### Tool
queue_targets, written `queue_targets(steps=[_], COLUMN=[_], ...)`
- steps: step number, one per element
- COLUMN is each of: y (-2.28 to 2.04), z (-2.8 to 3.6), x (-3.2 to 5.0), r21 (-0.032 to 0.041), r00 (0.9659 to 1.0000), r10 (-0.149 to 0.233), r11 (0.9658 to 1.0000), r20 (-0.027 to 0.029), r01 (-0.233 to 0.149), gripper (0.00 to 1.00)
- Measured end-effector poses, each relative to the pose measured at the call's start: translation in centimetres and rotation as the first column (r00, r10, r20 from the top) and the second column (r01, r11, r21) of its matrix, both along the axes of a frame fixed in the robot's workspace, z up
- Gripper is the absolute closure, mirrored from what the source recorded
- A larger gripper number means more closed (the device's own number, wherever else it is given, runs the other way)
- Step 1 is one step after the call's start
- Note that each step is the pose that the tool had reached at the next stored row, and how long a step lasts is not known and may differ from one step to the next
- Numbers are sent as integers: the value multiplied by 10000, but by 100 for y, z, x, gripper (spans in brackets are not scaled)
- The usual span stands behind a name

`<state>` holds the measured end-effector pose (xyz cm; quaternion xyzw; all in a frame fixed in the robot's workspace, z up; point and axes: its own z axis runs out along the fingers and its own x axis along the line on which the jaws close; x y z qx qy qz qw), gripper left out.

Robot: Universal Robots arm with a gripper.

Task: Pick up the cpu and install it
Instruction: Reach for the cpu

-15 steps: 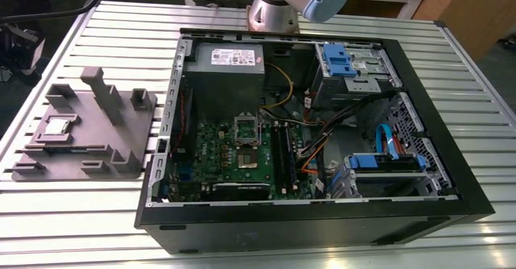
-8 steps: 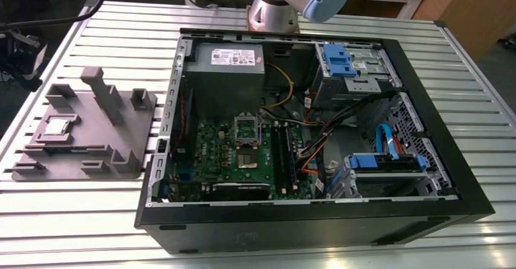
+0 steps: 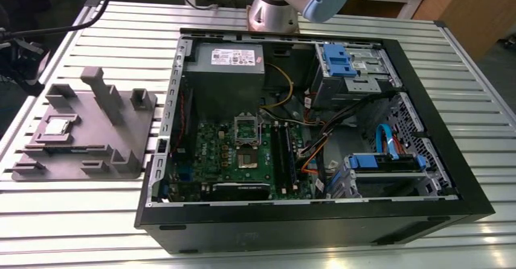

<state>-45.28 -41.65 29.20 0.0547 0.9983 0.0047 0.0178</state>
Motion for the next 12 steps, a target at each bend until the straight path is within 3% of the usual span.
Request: queue_targets(steps=[7,12], y=[-60,-70], z=[-89,-179], x=[-22,-25], r21=[2,1], r00=[10000,10000], r10=[-2,-2], r11=[10000,10000], r20=[-1,-7], r01=[2,2], gripper=[90,90])
